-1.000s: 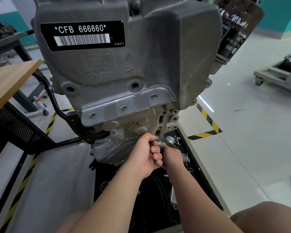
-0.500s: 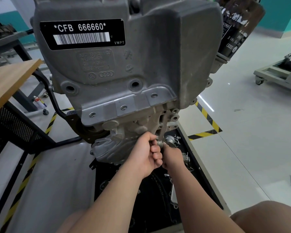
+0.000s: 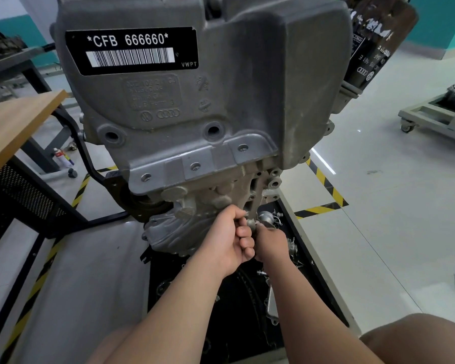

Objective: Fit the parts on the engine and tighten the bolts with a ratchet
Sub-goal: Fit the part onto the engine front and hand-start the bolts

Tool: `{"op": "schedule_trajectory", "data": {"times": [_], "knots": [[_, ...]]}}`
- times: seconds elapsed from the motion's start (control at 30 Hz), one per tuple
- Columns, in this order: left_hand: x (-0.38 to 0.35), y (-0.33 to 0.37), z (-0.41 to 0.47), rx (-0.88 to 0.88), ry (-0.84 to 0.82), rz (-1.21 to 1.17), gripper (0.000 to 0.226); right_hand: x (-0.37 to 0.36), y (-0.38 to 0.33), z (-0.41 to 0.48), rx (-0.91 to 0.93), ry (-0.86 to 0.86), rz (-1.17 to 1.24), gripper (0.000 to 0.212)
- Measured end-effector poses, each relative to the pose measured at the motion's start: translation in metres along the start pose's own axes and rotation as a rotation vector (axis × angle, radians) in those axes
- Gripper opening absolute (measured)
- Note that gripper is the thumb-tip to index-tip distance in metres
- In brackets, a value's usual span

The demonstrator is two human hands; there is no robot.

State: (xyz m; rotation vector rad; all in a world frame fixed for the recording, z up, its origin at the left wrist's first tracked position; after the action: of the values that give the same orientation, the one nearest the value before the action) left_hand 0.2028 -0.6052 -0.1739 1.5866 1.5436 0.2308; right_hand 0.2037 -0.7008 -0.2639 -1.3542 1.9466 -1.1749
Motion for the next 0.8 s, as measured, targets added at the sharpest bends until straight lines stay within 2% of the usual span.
{"op": "schedule_trajectory", "data": {"times": [0.23,0.33,0.43,0.8], "knots": [[-0.0004,0.0,0.0003,0.002,0.002,0.011,0.023,0.0009,-0.0038,-0.002,-0.003,0.006,-0.041,0.037],[-0.0001,0.0,0.0002,0.009,0.005,0.015,0.023,0.0011,-0.0063,-0.0037,-0.011,0.012,-0.065,0.044],[0.0001,0.0004,0.0007,0.015,0.004,0.02,0.022,0.0019,-0.0083,-0.0028,0.019,-0.003,-0.114,0.039],[-0.0006,0.0005,-0.0007,0.013,-0.001,0.035,0.022,0.0051,-0.0054,-0.0002,-0.002,-0.008,-0.064,0.038]]}}
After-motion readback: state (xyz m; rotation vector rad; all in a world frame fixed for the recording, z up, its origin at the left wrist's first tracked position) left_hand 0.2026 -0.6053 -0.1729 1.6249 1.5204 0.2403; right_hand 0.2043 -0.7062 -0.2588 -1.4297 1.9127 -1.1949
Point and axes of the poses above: each hand's wrist, its own z-axis towards the middle knuckle, its own x-axis out of the back of the hand, y = z × x, the point moved 2 cm from there along z, towards the middle knuckle, and after that the axes turned 7 degrees about -y, right-handed, at the moved point
